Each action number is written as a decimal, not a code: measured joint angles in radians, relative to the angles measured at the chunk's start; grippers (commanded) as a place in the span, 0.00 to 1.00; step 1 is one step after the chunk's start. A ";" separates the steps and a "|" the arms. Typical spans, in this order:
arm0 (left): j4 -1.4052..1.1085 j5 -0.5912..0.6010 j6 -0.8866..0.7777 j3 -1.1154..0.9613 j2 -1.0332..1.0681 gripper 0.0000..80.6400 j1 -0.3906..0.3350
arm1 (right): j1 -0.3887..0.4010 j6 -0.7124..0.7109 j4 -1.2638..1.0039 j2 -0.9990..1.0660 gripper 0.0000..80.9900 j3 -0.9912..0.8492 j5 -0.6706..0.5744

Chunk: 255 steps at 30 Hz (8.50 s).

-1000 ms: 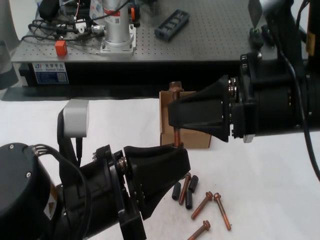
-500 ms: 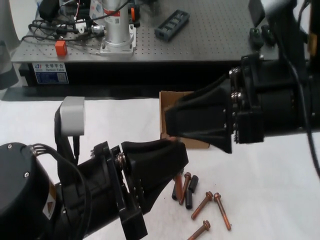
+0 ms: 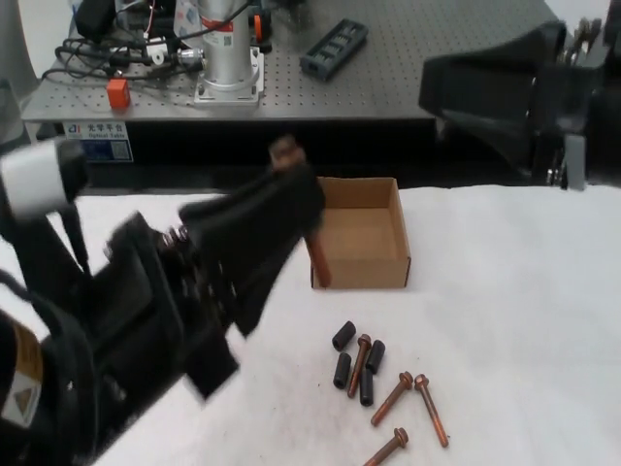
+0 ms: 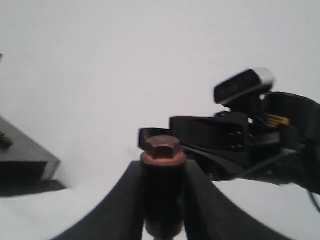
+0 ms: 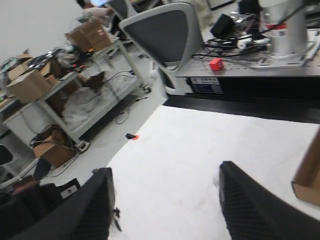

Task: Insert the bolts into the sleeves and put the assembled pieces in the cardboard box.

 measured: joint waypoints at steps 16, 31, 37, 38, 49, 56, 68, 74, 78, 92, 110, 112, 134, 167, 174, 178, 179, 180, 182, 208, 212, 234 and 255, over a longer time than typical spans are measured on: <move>0.929 -0.062 0.122 -0.700 0.459 0.01 0.159 | 0.002 0.000 0.346 -0.146 0.55 0.000 0.085; 1.217 -0.011 0.151 -1.231 1.080 0.01 0.186 | 0.002 0.000 0.443 -0.216 0.55 0.000 0.111; 1.251 -0.011 0.144 -1.392 1.268 0.01 0.212 | 0.002 0.000 0.445 -0.216 0.55 0.000 0.111; 1.263 -0.011 0.144 -1.412 1.291 0.01 0.219 | 0.002 0.000 0.445 -0.216 0.55 0.000 0.113; 1.319 -0.018 0.144 -1.470 1.384 0.27 0.256 | 0.002 0.000 0.445 -0.216 0.55 0.000 0.112; 1.319 -0.004 0.124 -1.472 1.382 0.35 0.256 | 0.002 0.000 0.406 -0.213 0.55 0.000 0.113; 1.412 -0.117 0.191 -1.468 1.146 0.27 0.256 | 0.002 -0.121 0.549 0.117 0.55 -0.004 0.230; 1.496 -0.335 0.271 -1.283 0.784 0.27 0.259 | 0.009 -0.170 0.493 0.515 0.55 -0.004 0.258; 1.493 -0.340 0.271 -1.114 0.567 0.28 0.261 | 0.009 -0.194 0.432 0.697 0.55 -0.004 0.282; 1.467 -0.267 0.234 -0.565 -0.073 0.28 0.259 | 0.009 -0.231 0.302 0.884 0.46 -0.015 0.361; 1.622 -0.216 0.227 -0.540 -0.130 0.28 0.259 | -0.045 -0.274 0.231 0.910 0.10 -0.035 0.348; 1.628 -0.204 0.236 -0.540 -0.130 0.28 0.259 | -0.045 -0.295 0.231 0.910 0.01 -0.035 0.348; 1.509 0.160 0.436 -0.631 0.441 0.43 0.163 | -0.108 -0.200 0.502 0.261 0.00 -0.017 0.218; 1.738 -0.065 0.657 -1.426 1.369 0.43 0.136 | -0.214 -0.207 0.560 0.153 0.00 -0.017 0.196; 1.749 -0.048 0.663 -1.433 1.385 0.43 0.135 | -0.214 -0.207 0.544 0.153 0.00 -0.017 0.192; 1.755 -0.048 0.664 -1.438 1.391 0.31 0.135 | -0.214 -0.207 0.544 0.153 0.00 -0.017 0.190; 1.757 -0.048 0.664 -1.439 1.390 0.26 0.138 | -0.214 -0.207 0.544 0.153 0.00 -0.017 0.190; 1.757 -0.048 0.664 -1.438 1.390 0.19 0.140 | -0.214 -0.207 0.544 0.153 0.00 -0.017 0.190; 1.760 -0.048 0.664 -1.438 1.390 0.03 0.139 | -0.214 -0.207 0.542 0.153 0.00 -0.017 0.190; 1.398 -0.038 0.339 -0.835 0.550 0.01 0.139 | -0.214 0.009 0.274 0.154 0.00 -0.017 -0.098; 1.275 0.022 0.262 -0.593 0.316 0.01 0.139 | -0.214 0.035 0.217 0.154 0.00 -0.017 -0.155; 0.865 0.504 0.139 -0.233 -0.105 0.01 0.099 | 0.118 0.241 -0.177 0.126 0.00 -0.014 -0.398; 0.679 0.657 0.189 -0.230 -0.037 0.01 0.099 | 0.147 0.261 -0.190 0.137 0.00 -0.012 -0.374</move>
